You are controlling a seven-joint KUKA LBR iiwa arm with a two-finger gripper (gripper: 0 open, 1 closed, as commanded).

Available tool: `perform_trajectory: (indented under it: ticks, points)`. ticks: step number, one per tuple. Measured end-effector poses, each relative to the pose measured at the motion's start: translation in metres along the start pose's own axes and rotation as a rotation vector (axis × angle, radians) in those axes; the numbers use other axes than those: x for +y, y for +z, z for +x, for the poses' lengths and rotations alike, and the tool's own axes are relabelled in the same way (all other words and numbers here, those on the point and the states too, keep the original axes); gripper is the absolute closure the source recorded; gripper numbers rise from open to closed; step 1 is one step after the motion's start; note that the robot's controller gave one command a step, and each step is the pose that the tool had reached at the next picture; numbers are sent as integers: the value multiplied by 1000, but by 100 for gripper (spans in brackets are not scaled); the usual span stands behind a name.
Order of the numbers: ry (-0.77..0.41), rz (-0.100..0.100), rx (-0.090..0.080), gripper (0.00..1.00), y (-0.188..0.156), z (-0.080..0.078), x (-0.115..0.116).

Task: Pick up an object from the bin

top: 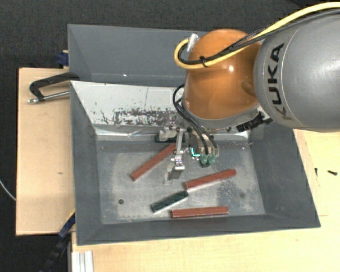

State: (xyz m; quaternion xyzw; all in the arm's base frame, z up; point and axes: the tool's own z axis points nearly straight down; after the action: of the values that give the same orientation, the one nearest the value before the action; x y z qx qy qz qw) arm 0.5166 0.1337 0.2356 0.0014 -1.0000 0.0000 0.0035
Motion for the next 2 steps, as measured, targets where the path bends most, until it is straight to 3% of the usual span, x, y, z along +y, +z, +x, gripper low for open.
perform_trajectory:
  ticks: [2]
  points:
    - [-57,-1,-12,0,2,-10,13]
